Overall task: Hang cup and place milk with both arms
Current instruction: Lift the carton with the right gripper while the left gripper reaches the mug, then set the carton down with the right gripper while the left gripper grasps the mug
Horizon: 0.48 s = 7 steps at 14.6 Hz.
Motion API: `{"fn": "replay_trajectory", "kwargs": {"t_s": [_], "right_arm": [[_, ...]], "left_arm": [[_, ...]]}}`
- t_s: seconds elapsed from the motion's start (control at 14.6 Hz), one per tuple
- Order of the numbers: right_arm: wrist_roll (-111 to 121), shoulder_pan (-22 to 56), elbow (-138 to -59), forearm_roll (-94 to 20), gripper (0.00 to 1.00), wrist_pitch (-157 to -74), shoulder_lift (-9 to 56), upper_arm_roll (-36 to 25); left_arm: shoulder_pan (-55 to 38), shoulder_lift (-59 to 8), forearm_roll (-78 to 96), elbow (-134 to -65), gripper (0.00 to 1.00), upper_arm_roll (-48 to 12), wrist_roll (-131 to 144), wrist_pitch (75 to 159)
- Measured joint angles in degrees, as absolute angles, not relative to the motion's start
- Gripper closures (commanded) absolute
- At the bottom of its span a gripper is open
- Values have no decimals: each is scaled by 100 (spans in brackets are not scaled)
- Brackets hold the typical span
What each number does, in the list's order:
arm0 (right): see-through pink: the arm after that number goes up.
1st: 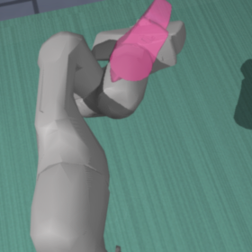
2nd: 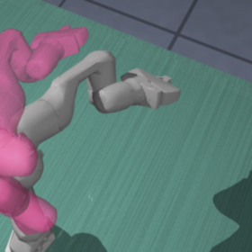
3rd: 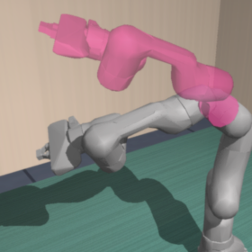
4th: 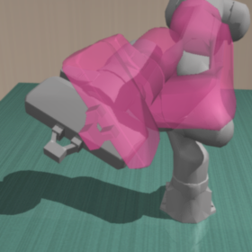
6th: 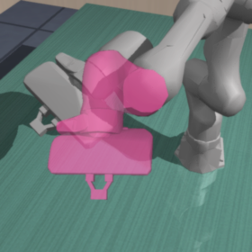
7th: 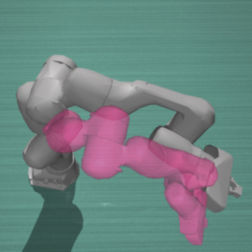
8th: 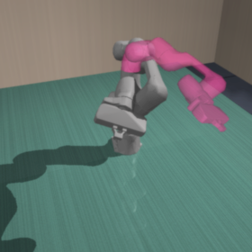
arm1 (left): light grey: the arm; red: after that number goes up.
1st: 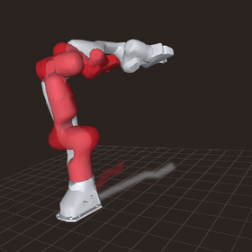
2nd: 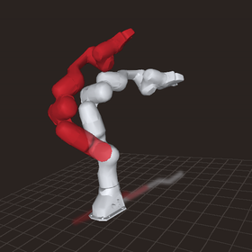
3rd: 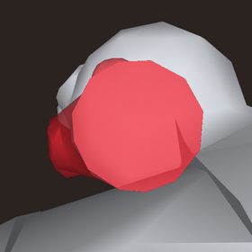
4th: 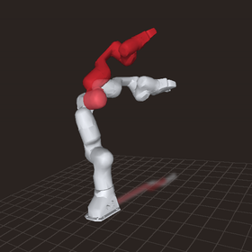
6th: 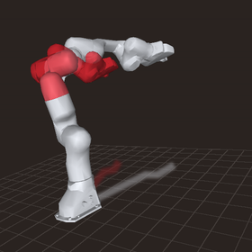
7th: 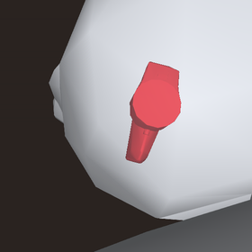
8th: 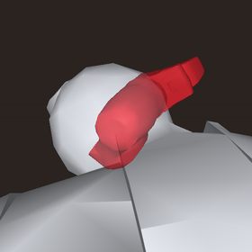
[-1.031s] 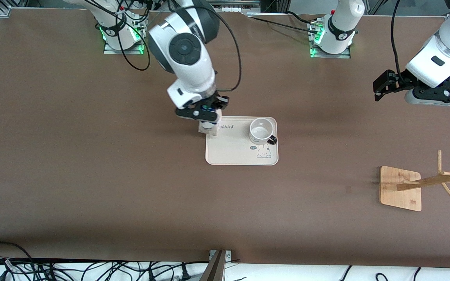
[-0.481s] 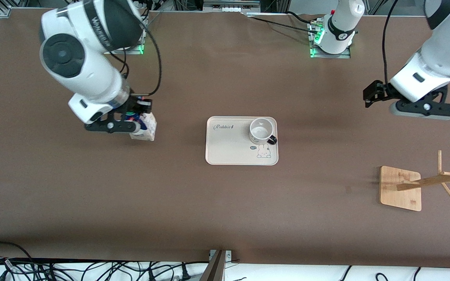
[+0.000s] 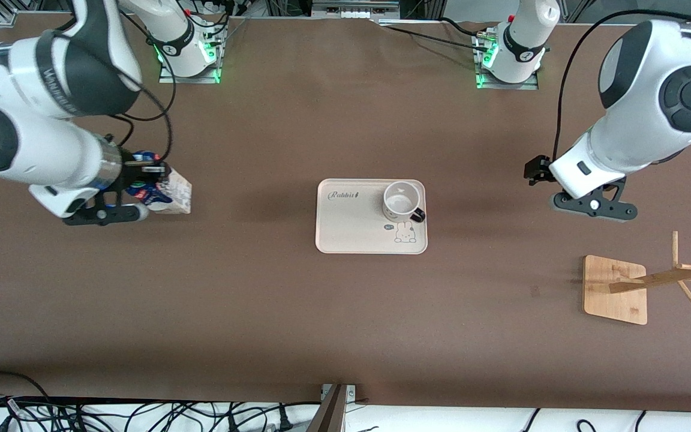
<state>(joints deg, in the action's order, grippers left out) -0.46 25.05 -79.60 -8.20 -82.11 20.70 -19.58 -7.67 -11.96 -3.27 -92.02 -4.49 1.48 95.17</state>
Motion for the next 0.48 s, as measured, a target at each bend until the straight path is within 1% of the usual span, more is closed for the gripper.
{"fn": "replay_trajectory", "kwargs": {"t_s": [0.27, 0.41, 0.48], "right_arm": [[820, 1579, -8178, -895, 72, -8249, 2298, -1972], [999, 1284, -8281, -1006, 72, -8350, 2521, -1972], [1011, 1239, -8374, -1029, 72, -8528, 2615, -1971]], "left_arm": [[-1083, -1510, 146, -9202, 0, -465, 720, 10094], [-1458, -1764, 513, -9203, 0, -479, 1710, 10413], [-1653, -1913, 720, -9207, 0, -486, 2246, 10598]]}}
